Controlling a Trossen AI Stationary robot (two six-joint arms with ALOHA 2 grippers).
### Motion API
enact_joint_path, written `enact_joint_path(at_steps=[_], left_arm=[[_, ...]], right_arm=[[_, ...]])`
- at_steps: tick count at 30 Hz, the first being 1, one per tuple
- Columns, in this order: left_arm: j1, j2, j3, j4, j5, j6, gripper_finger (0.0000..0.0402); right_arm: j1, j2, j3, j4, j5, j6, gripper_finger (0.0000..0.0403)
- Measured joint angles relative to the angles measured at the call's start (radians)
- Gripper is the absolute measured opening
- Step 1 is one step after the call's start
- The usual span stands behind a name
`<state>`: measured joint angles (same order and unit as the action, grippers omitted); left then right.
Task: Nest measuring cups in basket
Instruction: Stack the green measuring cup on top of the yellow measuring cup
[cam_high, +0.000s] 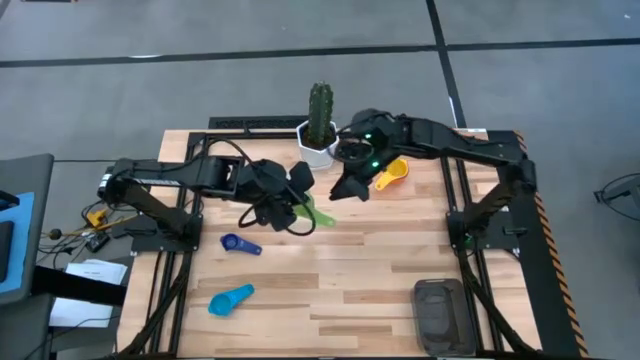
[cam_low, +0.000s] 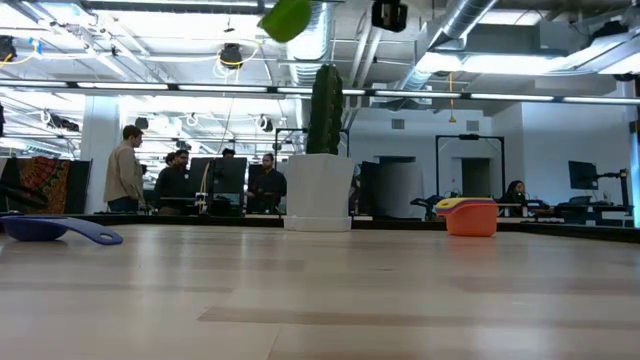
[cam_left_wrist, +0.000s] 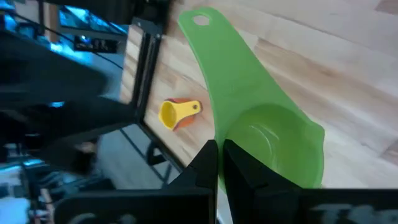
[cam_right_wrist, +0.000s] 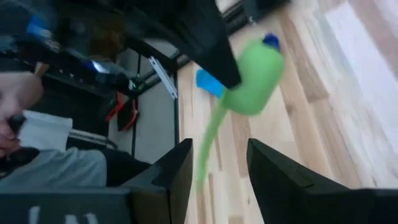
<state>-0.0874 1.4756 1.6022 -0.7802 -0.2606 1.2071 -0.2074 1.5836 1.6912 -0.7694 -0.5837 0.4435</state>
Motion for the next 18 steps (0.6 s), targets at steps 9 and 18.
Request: enact_joint_path(at_steps=[9,18], left_arm=[[-0.036,-0.001,0.012,-0.029,-0.082,0.138,0.0000],[-0.053,-0.001,0.012,-0.028,-0.087,0.189,0.0000]], right_arm=[[0.040,0.107,0.121,-0.044,-0.001,0.001,0.0172],[0.081,0.161,0.148,-0.044,0.033,0.000,0.0160]])
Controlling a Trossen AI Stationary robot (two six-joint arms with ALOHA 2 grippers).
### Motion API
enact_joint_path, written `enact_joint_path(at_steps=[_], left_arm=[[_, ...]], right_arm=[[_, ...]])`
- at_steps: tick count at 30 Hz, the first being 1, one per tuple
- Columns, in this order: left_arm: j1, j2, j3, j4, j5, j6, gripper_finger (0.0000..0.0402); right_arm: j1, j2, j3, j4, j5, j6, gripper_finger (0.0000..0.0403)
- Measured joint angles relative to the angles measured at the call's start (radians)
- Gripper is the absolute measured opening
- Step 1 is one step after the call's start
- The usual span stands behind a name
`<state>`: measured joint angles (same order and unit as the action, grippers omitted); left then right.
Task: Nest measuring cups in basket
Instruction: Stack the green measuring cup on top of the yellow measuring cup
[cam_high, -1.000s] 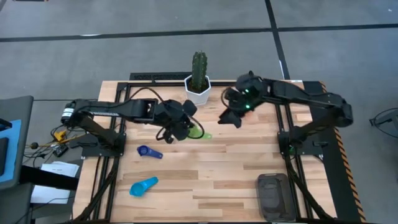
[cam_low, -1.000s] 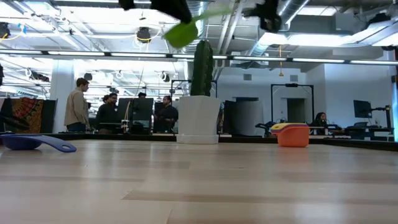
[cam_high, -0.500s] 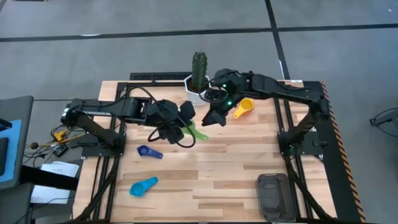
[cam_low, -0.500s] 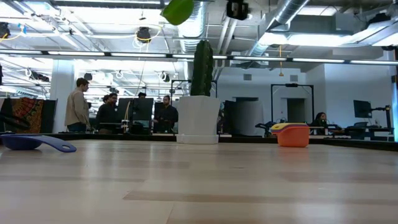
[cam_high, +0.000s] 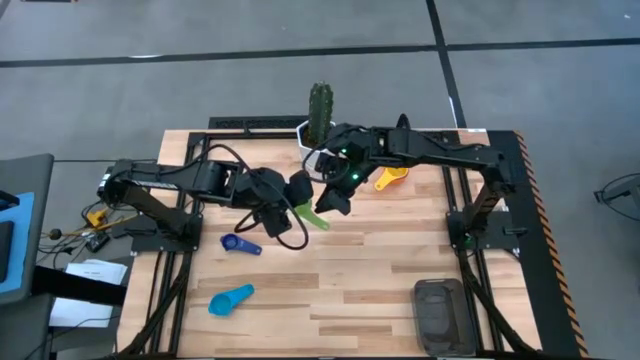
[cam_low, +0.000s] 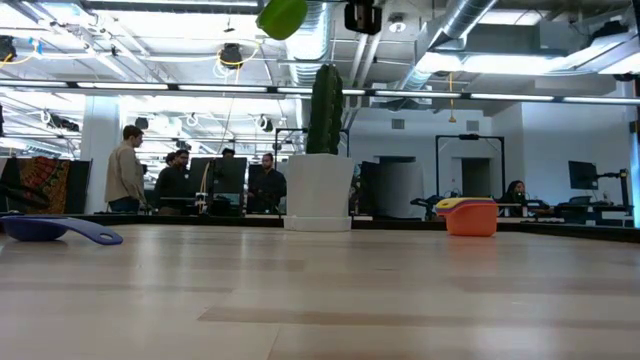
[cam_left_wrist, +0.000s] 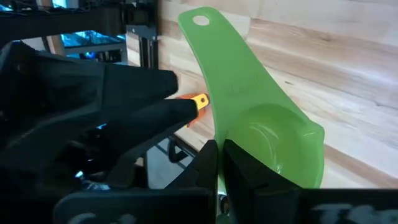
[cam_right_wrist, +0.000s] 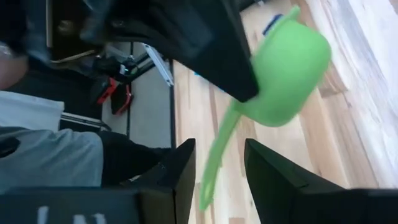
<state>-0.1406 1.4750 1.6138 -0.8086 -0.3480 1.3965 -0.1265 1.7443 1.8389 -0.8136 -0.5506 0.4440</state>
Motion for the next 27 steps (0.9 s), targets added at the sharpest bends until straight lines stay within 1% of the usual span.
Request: enact_joint_path(at_steps=[3,6,10,14,18,24,27], left_arm=[[0.000,-0.002,0.000,-0.005,0.002,-0.003,0.0000],[0.004,-0.002,0.000,-0.005,0.009,-0.006,0.0000],[0.008,-0.002,0.000,-0.004,0.019,-0.023,0.0000],[0.010,-0.002,0.000,-0.038,0.028,-0.056,0.0000],[0.007,-0.003,0.000,-0.042,0.029,-0.097,0.0000],[-0.007,-0.003,0.000,-0.064,0.029,-0.101,0.0000],[-0.011,-0.003,0.000,-0.066,0.026,-0.097,0.0000]], right_arm=[[0.011,-0.004,0.002,0.009,0.008,-0.005,0.0158],[0.019,-0.002,0.001,0.003,0.052,-0.007,0.0156],[0.029,0.000,-0.001,0.008,0.081,-0.013,0.0152],[0.047,0.038,-0.008,-0.004,0.091,-0.026,0.0149],[0.044,0.035,0.000,0.017,0.086,-0.049,0.0148],[0.049,0.040,-0.004,0.005,0.077,-0.092,0.0144],[0.048,0.042,-0.004,0.004,0.013,-0.102,0.0130]])
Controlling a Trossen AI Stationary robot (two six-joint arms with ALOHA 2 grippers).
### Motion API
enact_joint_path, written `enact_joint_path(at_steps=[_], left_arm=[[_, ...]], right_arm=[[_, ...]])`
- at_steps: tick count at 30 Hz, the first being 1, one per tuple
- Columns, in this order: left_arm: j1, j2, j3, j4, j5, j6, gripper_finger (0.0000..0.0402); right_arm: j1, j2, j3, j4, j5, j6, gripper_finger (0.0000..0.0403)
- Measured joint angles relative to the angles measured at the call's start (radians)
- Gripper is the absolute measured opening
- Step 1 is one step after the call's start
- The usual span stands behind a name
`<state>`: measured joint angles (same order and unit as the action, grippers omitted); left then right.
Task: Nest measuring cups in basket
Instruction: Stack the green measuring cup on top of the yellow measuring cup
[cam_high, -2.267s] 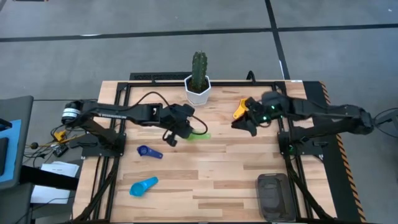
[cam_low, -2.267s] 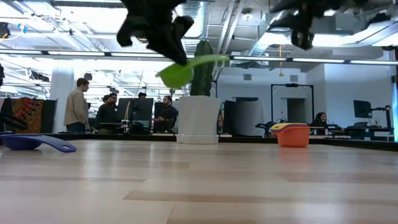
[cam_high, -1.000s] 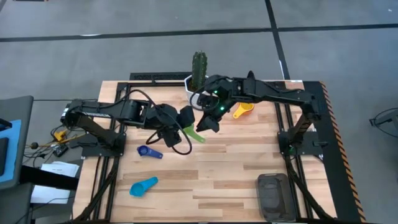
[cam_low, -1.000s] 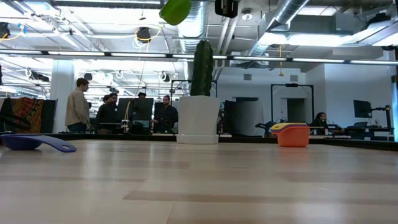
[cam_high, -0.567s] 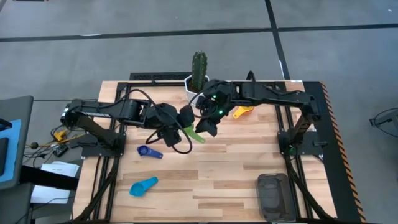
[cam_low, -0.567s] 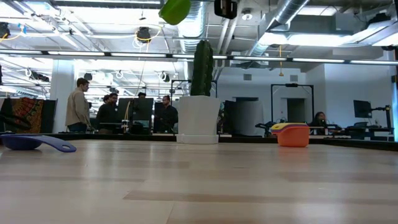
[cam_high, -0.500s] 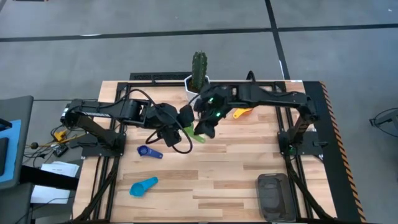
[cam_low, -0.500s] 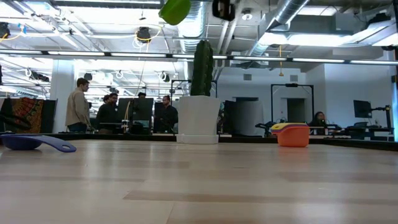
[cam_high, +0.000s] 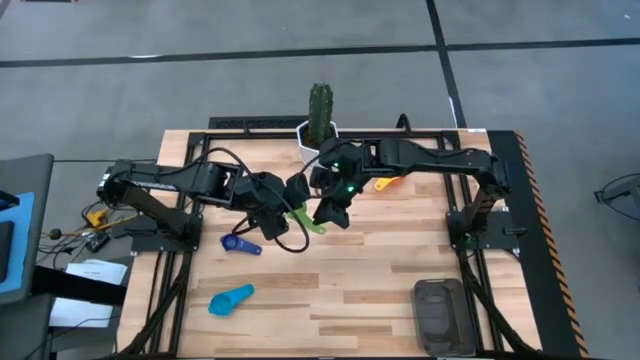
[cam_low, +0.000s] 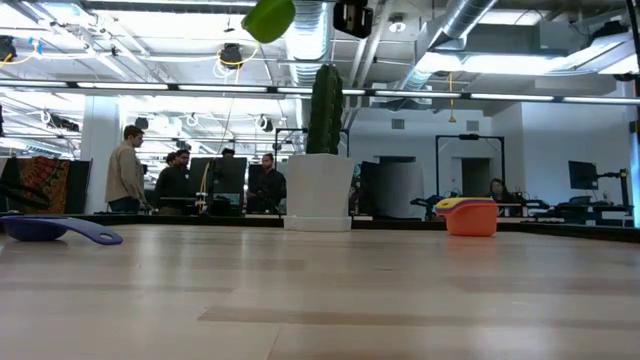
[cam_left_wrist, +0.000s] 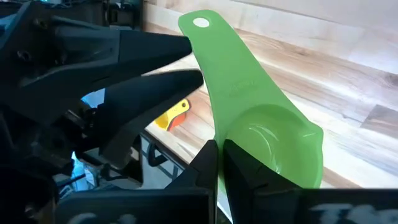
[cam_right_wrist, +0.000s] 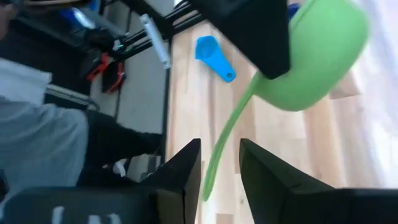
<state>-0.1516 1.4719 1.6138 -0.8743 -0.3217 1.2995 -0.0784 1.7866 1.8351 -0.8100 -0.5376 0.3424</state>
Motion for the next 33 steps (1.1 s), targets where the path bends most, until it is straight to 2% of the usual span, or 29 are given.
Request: enact_joint_path(at_steps=[9,17,21,24,27,30,33], left_arm=[[0.000,0.000,0.000,0.022,-0.006,0.041,0.0000],[0.012,-0.033,0.000,0.051,0.006,-0.014,0.0000],[0.014,-0.034,0.000,0.057,0.025,-0.059,0.0000],[0.014,-0.034,0.000,0.054,0.030,-0.071,0.0000],[0.014,-0.034,0.000,0.054,0.028,-0.081,0.0000],[0.018,-0.034,0.000,0.052,0.010,-0.141,0.0000],[0.025,-0.034,-0.001,0.052,-0.030,-0.310,0.0003]], right_arm=[[0.007,0.000,0.000,-0.002,-0.013,-0.010,0.0095],[0.015,-0.001,0.000,-0.049,-0.016,-0.071,0.0097],[0.020,-0.001,0.000,-0.039,0.022,-0.075,0.0094],[0.021,-0.001,0.000,-0.037,0.060,-0.075,0.0073],[0.020,-0.001,0.000,-0.039,0.066,-0.074,0.0030],[0.020,-0.001,0.000,-0.039,0.074,-0.064,0.0013],[0.026,-0.001,0.000,-0.040,0.134,-0.037,0.0009]])
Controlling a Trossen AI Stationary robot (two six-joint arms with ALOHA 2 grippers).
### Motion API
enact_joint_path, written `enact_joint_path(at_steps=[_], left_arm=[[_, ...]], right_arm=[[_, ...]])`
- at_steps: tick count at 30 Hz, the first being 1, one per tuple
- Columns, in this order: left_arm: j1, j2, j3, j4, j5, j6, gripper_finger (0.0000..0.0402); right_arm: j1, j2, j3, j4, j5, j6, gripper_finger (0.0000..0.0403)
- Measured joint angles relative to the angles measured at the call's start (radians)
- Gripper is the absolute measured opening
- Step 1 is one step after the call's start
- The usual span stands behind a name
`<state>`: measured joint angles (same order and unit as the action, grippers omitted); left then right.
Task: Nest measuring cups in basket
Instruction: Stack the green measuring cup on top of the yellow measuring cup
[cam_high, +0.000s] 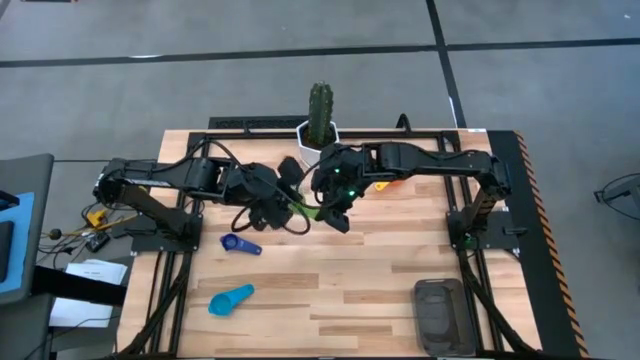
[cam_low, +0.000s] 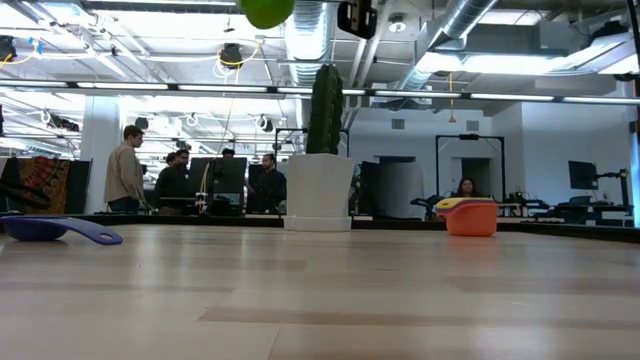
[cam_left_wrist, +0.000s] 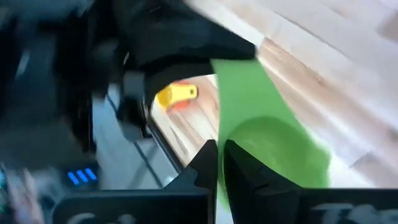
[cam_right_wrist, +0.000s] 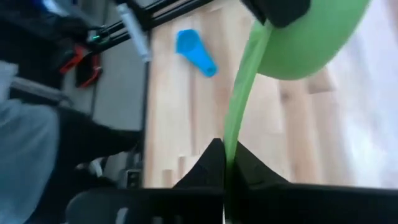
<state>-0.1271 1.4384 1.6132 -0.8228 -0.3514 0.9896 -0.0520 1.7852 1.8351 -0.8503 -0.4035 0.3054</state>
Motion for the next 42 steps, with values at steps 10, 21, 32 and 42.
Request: enact_joint_path(at_steps=[10,21,32,42], left_arm=[[0.125,-0.089,0.031,-0.015,-0.136,-0.654,0.0131],[0.245,-0.229,0.019,-0.016,-0.013,-1.159,0.0211],[0.248,-0.071,0.017,0.299,0.280,-1.239,0.0187],[0.297,-0.031,0.018,0.525,0.437,-1.296,0.0142]], right_arm=[[-0.024,-0.076,-0.075,0.118,0.277,0.105,0.0005],[-0.029,-0.339,-0.561,0.839,0.402,0.248,0.0005],[0.109,-0.412,-0.713,1.204,0.656,0.048,0.0005],[0.152,-0.465,-0.713,1.213,0.724,-0.070,0.0005]])
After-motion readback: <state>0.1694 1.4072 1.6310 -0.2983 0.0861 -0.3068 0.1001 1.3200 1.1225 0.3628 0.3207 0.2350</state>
